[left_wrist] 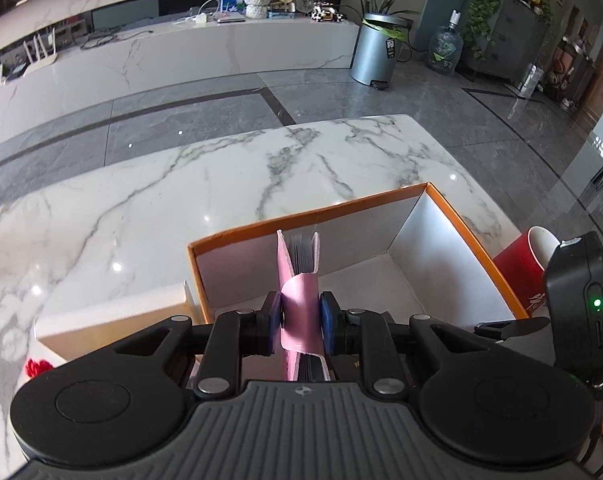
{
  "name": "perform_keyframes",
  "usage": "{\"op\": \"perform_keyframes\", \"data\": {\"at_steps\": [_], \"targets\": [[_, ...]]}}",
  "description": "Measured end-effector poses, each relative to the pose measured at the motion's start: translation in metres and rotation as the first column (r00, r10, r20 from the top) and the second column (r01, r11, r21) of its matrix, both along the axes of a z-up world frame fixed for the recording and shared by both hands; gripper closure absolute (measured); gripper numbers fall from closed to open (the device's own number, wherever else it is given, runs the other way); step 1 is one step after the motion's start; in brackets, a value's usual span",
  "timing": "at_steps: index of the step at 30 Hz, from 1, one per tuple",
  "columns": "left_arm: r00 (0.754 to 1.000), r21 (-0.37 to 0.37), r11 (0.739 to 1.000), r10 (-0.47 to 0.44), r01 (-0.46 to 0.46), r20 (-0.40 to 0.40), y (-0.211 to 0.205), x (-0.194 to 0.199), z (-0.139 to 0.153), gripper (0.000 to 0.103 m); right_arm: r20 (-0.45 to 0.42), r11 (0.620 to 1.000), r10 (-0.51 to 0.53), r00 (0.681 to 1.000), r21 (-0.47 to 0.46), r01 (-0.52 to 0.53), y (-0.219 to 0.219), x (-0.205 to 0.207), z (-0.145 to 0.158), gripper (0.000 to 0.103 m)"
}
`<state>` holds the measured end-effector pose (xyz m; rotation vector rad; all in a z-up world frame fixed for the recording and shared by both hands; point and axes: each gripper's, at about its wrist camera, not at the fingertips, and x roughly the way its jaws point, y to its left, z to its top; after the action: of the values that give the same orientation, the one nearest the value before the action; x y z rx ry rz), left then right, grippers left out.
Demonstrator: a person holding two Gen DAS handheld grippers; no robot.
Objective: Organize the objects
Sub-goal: 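Open the right gripper to release the black box while the left lowers the wallet inside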
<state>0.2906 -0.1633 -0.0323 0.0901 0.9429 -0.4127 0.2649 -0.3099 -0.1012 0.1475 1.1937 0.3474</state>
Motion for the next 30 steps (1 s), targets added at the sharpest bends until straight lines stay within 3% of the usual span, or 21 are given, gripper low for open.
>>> {"op": "perform_keyframes", "data": {"at_steps": [6, 9, 12, 15, 19, 22, 26, 30], "targets": [[0.998, 0.093, 0.994, -0.056, 0.052, 0.035, -0.013, 0.003, -0.008, 0.079, -0.006, 0.999, 0.034, 0.999, -0.004, -0.034, 0.001, -0.001, -0.001, 0.044], [0.995, 0.163, 0.983, -0.091, 0.083, 0.044, -0.019, 0.001, -0.014, 0.079, -0.004, 0.998, 0.066, 0.998, -0.018, -0.067, 0.000, -0.005, -0.001, 0.044], [0.992, 0.184, 0.976, -0.125, 0.120, 0.015, -0.019, 0.001, -0.019, 0.079, -0.012, 0.998, 0.067, 0.998, -0.016, -0.067, 0.000, -0.009, -0.001, 0.044], [0.973, 0.286, 0.936, -0.228, 0.206, 0.043, -0.029, -0.003, -0.025, 0.078, -0.012, 0.998, 0.067, 0.998, -0.014, -0.067, 0.000, -0.013, -0.002, 0.044], [0.899, 0.402, 0.831, -0.437, 0.385, 0.042, -0.042, -0.011, -0.032, 0.078, -0.006, 0.998, 0.066, 0.998, -0.015, -0.066, 0.003, -0.023, -0.003, 0.044], [0.811, 0.482, 0.716, -0.585, 0.505, 0.018, -0.051, -0.016, -0.036, 0.078, -0.008, 0.997, 0.069, 0.998, -0.019, -0.069, 0.004, -0.023, -0.003, 0.045], [0.722, 0.574, 0.590, -0.692, 0.568, -0.003, -0.063, -0.021, -0.043, 0.079, -0.014, 0.997, 0.069, 0.998, -0.019, -0.069, 0.004, -0.024, -0.003, 0.045], [0.610, 0.686, 0.431, -0.792, 0.587, -0.024, -0.068, -0.029, -0.069, 0.079, -0.013, 0.998, 0.062, 0.998, -0.011, -0.062, 0.003, -0.026, -0.004, 0.046]]}}
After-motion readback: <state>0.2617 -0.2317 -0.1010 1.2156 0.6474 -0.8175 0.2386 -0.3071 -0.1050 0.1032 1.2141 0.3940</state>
